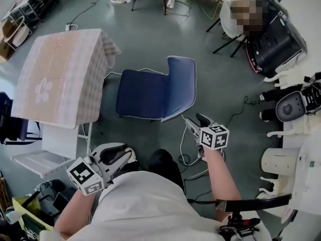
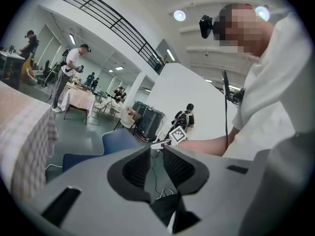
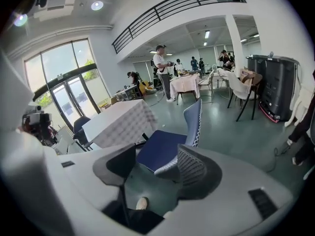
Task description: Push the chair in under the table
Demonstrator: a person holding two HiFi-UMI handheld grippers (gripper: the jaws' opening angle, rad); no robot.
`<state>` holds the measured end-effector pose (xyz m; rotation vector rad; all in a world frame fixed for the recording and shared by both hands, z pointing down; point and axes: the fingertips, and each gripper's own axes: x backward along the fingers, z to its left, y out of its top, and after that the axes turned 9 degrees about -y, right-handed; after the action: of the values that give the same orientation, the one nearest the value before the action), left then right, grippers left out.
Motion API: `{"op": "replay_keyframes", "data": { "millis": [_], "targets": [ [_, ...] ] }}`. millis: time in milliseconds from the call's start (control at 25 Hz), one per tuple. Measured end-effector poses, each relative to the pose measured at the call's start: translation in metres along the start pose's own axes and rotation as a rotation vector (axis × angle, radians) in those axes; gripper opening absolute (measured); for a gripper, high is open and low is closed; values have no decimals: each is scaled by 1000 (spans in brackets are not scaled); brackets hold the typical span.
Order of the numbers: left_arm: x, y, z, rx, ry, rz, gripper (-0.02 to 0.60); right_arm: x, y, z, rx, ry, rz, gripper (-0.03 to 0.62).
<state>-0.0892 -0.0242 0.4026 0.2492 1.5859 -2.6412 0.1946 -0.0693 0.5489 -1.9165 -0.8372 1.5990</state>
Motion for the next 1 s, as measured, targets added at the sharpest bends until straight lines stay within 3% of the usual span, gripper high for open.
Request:
{"op": "replay_keyframes", "data": {
  "millis": [160, 320, 600, 720, 1000],
  "targets": [
    [-6, 23, 24, -11, 73, -28, 11, -53, 34, -51, -6, -52, 27, 267],
    [-13, 46, 41, 6, 149, -66, 9, -108, 51, -98, -43, -74, 82, 267],
    [-43, 64, 55, 76, 276, -128, 9, -176, 73, -132, -150, 19, 160, 261],
    [-39, 63, 63, 108, 309, -157, 9, -192, 75, -130, -175, 2, 189, 173],
    [-16, 59, 76, 118, 346, -189, 9, -194, 72, -117, -277, -45, 206, 80]
  ]
}}
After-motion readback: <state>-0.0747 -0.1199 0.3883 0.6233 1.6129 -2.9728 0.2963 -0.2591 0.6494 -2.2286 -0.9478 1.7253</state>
